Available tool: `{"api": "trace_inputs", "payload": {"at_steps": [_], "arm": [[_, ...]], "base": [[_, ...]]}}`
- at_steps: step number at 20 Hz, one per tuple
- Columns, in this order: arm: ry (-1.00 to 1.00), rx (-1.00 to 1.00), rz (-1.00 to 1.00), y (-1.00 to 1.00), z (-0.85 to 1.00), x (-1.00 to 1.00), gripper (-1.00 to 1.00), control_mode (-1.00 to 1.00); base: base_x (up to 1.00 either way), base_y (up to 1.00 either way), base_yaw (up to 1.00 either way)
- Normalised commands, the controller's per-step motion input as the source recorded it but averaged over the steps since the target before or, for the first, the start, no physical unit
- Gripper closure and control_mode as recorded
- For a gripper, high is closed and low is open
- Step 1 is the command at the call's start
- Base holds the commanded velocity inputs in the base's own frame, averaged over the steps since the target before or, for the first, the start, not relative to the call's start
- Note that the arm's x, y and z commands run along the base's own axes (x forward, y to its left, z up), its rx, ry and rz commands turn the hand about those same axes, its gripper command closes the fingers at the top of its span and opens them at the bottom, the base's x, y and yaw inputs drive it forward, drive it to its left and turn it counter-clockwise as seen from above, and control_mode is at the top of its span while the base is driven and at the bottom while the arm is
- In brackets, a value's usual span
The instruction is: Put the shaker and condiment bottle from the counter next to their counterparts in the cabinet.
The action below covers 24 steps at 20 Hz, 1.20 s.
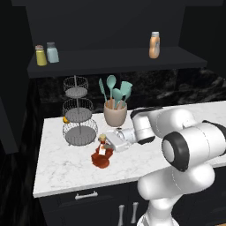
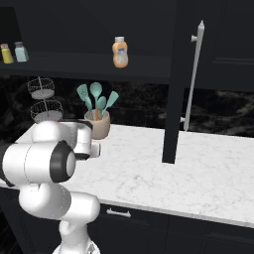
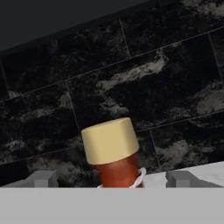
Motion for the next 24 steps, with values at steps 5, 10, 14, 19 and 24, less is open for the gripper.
{"api": "trace_inputs", "payload": {"at_steps": [5, 10, 14, 19, 24], "arm": [[0.0, 0.0, 0.0, 0.08, -0.07, 0.0, 1.0, -1.0], [0.0, 0.0, 0.0, 0.0, 0.02, -0.02, 1.0, -1.0], [0.0, 0.0, -0.04, -0.09, 0.69, -0.28, 1.0, -1.0], [0.0, -0.01, -0.11, -0.2, 0.99, -0.27, 1.0, -1.0], [0.0, -0.06, -0.19, -0.32, 0.93, -0.2, 1.0, -1.0]], "base": [[0.0, 0.0, 0.0], [0.0, 0.0, 0.0], [0.0, 0.0, 0.0], [0.0, 0.0, 0.0], [0.0, 0.0, 0.0]]}}
